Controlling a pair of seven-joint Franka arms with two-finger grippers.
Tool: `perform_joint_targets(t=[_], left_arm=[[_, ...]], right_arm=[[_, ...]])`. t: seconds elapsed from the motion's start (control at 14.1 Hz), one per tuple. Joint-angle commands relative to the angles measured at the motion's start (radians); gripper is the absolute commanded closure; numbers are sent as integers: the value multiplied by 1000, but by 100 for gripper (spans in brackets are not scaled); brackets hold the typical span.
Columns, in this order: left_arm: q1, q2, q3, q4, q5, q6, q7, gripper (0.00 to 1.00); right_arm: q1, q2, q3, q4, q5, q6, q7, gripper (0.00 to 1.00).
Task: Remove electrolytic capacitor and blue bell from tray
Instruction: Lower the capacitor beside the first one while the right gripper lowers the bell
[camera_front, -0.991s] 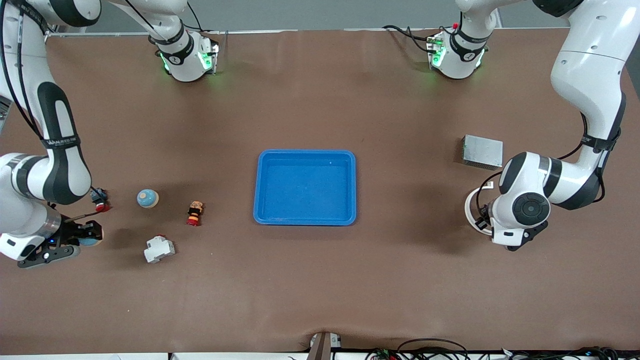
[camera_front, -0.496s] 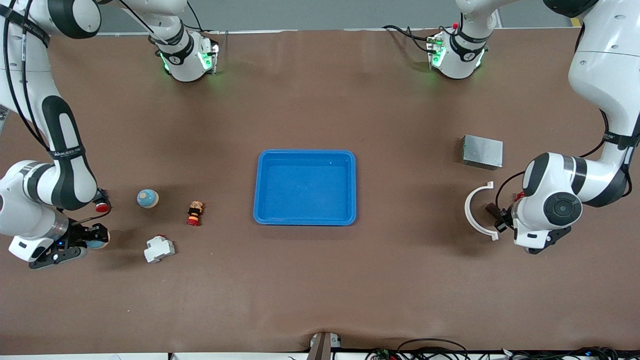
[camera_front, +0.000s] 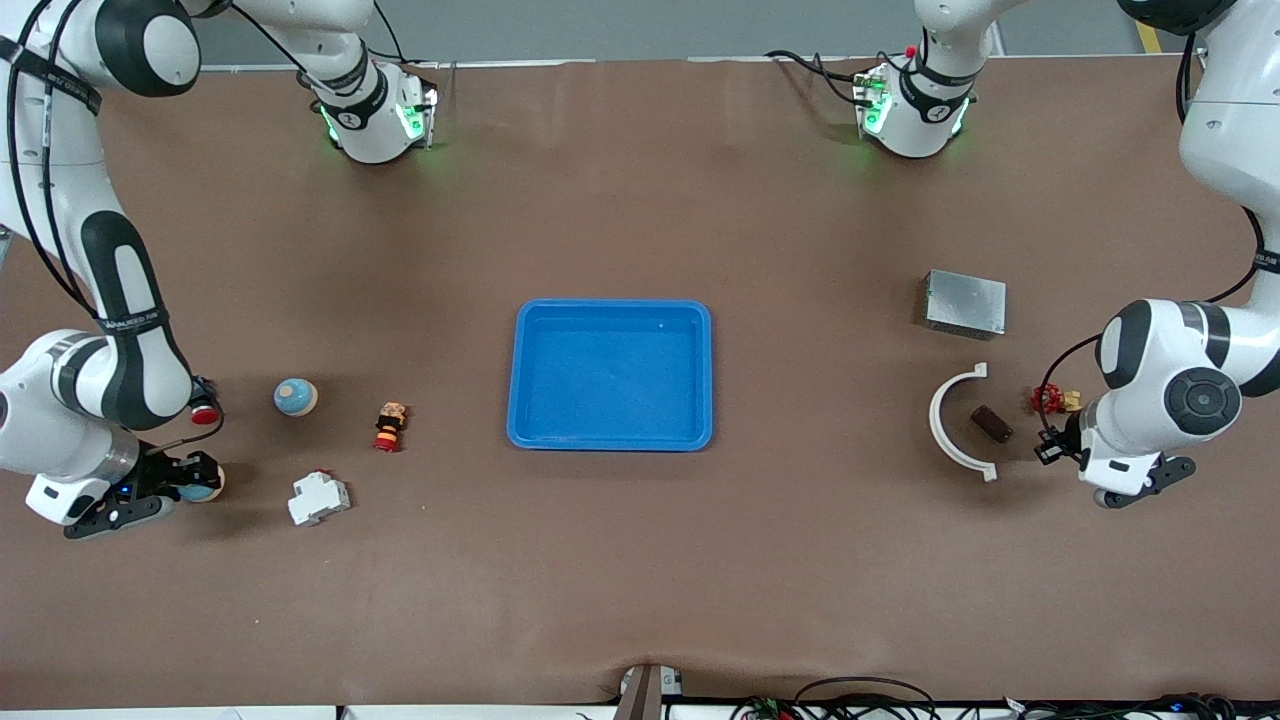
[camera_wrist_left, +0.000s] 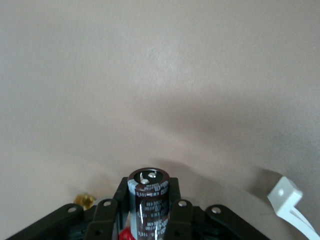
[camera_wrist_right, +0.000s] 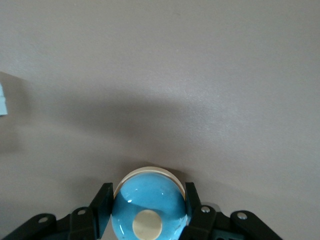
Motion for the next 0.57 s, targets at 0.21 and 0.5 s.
perform_joint_targets(t=[0.21,0.5], left_arm=[[12,33,-8,19,62,110,23,52],[14,4,-39,22,67,110,109,0]], right_arm=[[-29,28,21,34,66,8,-91,100],[-28,30,21,40,63,11,-131,100]])
